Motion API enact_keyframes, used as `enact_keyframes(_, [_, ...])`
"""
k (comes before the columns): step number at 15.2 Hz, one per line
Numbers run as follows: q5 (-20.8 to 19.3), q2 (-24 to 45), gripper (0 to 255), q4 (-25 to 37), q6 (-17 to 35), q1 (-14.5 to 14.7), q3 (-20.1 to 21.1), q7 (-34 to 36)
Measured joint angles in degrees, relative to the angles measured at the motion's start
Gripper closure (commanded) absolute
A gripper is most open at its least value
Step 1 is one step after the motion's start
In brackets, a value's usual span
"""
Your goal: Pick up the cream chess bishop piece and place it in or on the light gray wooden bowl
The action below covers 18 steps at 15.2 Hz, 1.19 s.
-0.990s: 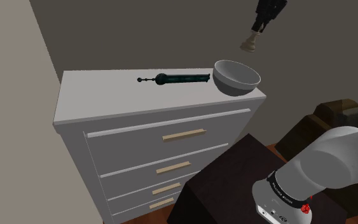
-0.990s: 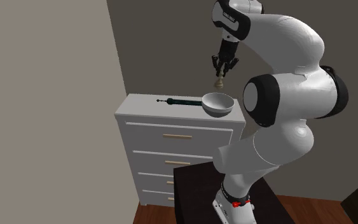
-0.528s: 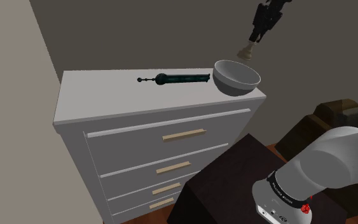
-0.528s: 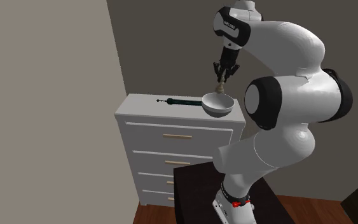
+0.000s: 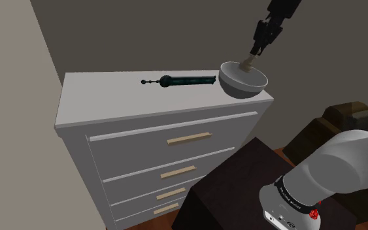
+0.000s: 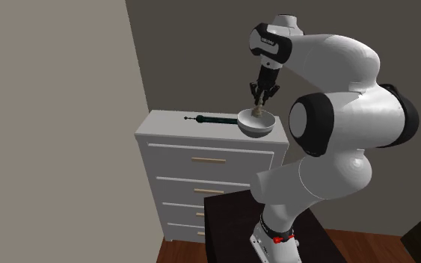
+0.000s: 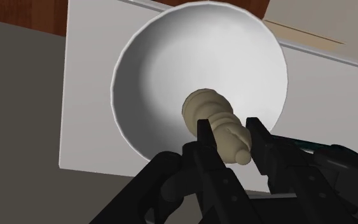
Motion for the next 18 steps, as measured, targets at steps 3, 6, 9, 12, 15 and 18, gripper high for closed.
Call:
enact_keyframes(3, [0.0, -0.5, 255, -2.5, 2.0, 0.0, 0.0, -0.2])
enact_keyframes(6, [0.0, -0.6, 255, -3.2, 2.6, 0.0, 0.1, -0.2])
enact_keyframes(9, [0.0, -0.6, 255, -3.3, 2.7, 0.0, 0.1, -0.2])
enact_keyframes(12, [0.0, -0.6, 0, -3.3, 2.7, 0.0, 0.1, -0.2])
enact_keyframes(15, [0.0, -0.6, 0, -3.3, 2.7, 0.0, 0.1, -0.2])
enact_keyframes(18, [0.0, -0.1, 0, -0.6, 0.5, 0.0, -0.1, -0.1])
